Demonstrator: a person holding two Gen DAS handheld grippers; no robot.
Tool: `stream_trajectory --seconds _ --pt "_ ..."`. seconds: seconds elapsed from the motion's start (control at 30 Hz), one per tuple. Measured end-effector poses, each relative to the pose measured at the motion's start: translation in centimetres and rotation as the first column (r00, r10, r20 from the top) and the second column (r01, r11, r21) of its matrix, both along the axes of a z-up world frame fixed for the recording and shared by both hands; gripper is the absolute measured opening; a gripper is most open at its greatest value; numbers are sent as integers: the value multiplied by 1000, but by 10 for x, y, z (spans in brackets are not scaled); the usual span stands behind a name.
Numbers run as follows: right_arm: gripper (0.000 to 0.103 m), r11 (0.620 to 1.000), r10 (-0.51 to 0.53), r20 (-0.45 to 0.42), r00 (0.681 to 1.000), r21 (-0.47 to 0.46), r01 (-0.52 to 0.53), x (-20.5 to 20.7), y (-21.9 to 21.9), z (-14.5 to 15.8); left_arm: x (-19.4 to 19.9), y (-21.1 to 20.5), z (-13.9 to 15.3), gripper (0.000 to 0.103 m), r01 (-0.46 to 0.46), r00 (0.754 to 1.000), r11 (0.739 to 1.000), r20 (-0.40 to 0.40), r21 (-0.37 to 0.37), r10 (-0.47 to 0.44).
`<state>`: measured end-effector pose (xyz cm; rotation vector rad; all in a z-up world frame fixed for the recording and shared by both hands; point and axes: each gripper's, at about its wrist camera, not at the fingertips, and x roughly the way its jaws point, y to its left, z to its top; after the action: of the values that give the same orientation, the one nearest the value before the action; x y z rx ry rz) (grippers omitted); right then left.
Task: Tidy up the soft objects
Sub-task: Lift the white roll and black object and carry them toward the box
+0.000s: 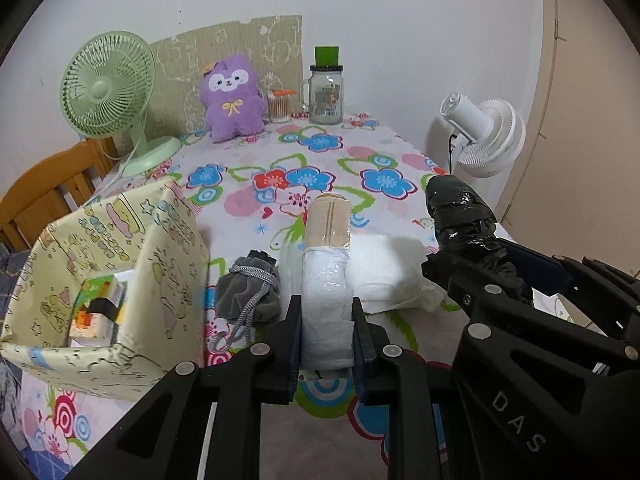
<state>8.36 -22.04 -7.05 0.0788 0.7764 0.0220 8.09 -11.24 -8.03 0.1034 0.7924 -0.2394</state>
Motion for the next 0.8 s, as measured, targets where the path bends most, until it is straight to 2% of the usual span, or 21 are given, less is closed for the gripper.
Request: stream_trajectory --seconds 0.8 --pt "44 999 8 71 997 -42 -5 -23 19 53 -24 12 49 19 19 996 1000 82 12 -20"
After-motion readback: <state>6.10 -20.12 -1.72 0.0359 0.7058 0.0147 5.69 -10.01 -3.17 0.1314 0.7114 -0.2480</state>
